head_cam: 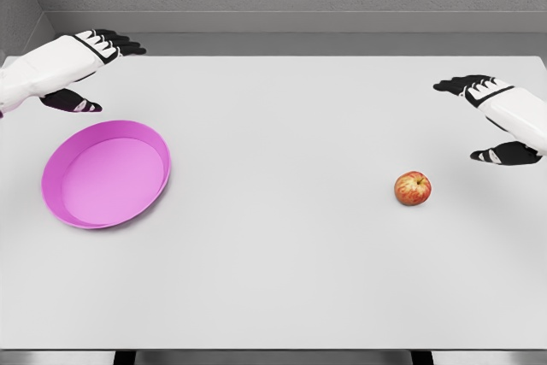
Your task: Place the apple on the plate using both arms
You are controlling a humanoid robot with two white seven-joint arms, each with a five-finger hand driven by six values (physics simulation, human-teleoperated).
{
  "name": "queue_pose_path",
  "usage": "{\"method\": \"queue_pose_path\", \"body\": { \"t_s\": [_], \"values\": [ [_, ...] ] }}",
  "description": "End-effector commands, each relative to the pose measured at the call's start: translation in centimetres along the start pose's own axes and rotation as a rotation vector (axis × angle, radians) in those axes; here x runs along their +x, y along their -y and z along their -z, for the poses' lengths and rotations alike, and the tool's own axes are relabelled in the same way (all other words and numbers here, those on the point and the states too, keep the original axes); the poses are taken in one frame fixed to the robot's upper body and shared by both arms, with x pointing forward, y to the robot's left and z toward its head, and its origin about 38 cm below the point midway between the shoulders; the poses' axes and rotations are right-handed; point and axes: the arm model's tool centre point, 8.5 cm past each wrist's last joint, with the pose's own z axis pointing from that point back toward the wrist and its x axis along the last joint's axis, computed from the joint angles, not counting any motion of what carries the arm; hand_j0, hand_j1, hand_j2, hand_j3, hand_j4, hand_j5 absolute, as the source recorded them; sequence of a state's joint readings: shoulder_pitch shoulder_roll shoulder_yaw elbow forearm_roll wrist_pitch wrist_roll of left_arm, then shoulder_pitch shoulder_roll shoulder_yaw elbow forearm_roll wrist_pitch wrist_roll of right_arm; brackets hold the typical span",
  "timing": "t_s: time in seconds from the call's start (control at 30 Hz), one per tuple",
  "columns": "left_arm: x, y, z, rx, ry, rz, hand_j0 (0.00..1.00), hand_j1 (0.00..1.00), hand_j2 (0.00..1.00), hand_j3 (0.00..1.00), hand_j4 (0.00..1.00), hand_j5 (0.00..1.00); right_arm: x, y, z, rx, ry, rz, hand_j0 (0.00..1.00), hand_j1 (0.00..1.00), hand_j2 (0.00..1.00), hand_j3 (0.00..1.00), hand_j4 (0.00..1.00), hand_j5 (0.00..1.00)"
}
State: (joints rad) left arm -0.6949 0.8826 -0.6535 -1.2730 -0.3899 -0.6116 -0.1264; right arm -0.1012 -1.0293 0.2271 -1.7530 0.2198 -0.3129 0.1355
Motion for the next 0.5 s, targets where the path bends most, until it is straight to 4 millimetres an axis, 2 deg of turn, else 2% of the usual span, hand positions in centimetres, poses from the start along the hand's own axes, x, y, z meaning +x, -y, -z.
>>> {"method": "queue_pose_path", "body": {
  "t_s": [0.0, 0.1, 0.27, 0.33, 0.47],
  "values": [
    [0.0, -0.1, 0.0, 0.005, -0.001, -0.004, 1.0, 1.0, 1.0, 1.0, 1.0, 1.0, 0.0, 0.0, 0.0, 0.001, 0.0, 0.001, 1.0, 1.0, 1.0, 1.0, 1.0, 1.0],
    [-0.1, -0.1, -0.1, 0.004, -0.004, -0.004, 1.0, 1.0, 1.0, 1.0, 1.0, 1.0, 0.0, 0.0, 0.0, -0.003, 0.0, 0.007, 1.0, 1.0, 1.0, 1.0, 1.0, 1.0],
    [-0.1, -0.1, -0.1, 0.004, -0.004, -0.004, 1.0, 1.0, 1.0, 1.0, 1.0, 1.0, 0.7, -3.4, 0.2, 0.098, 0.017, 0.046, 1.0, 1.0, 1.0, 1.0, 1.0, 1.0],
    [-0.1, -0.1, -0.1, 0.004, -0.004, -0.004, 1.0, 1.0, 1.0, 1.0, 1.0, 1.0, 0.8, -4.7, 0.1, 0.203, 0.017, 0.052, 1.0, 1.0, 1.0, 1.0, 1.0, 1.0],
    [-0.2, 0.0, -0.2, 0.002, -0.006, -0.005, 1.0, 1.0, 1.0, 1.0, 1.0, 1.0, 1.0, -5.4, 0.2, 0.24, 0.024, 0.055, 1.0, 1.0, 1.0, 1.0, 1.0, 1.0]
  ]
}}
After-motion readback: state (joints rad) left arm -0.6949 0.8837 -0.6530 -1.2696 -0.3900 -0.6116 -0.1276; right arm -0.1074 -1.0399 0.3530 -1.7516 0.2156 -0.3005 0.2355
